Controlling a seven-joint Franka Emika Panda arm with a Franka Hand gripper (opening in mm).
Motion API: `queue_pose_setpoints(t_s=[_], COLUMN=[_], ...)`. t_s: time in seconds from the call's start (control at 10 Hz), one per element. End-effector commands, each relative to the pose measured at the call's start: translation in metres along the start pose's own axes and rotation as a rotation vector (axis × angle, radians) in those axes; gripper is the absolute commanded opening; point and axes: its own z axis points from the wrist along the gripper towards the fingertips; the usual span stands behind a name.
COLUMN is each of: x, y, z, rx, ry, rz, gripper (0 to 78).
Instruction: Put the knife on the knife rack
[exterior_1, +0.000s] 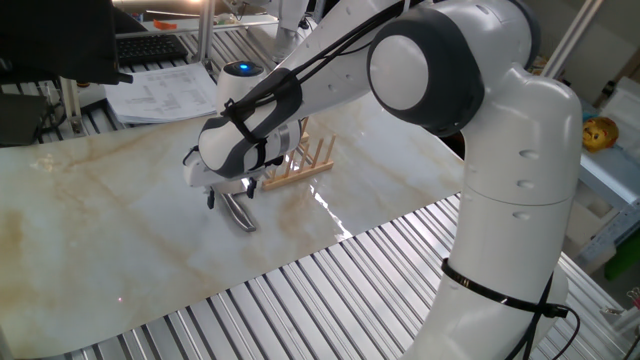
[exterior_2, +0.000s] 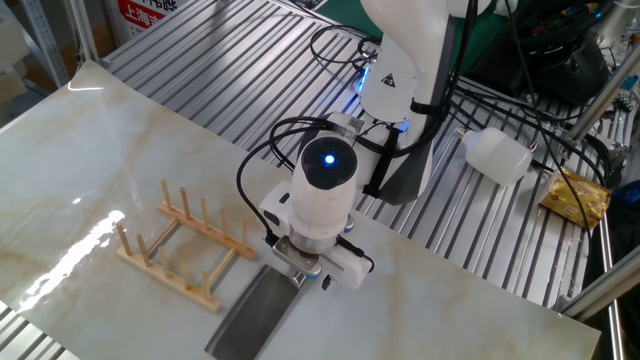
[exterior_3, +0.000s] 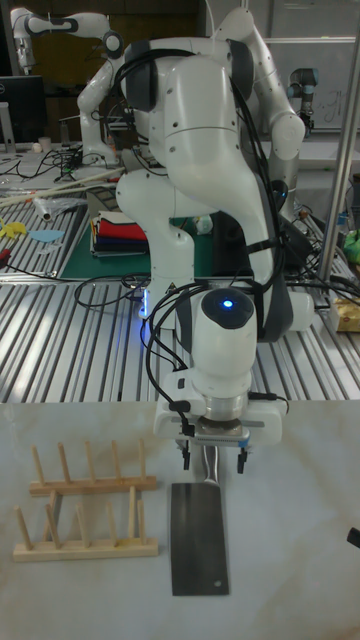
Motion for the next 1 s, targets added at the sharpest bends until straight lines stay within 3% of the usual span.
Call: queue_pose_setpoints(t_s=[0.1,0.4,1.0], x=[-0.007,-0.004,-0.012], y=[-0.005,-0.007,-0.008], z=[0.002,-0.021,-0.024], rx=[-0.011,-0.010,0.010], ry=[-0.005,0.012,-0.002], rz=[-0.034,-0.029,-0.021], gripper=[77.4,77.4,77.4])
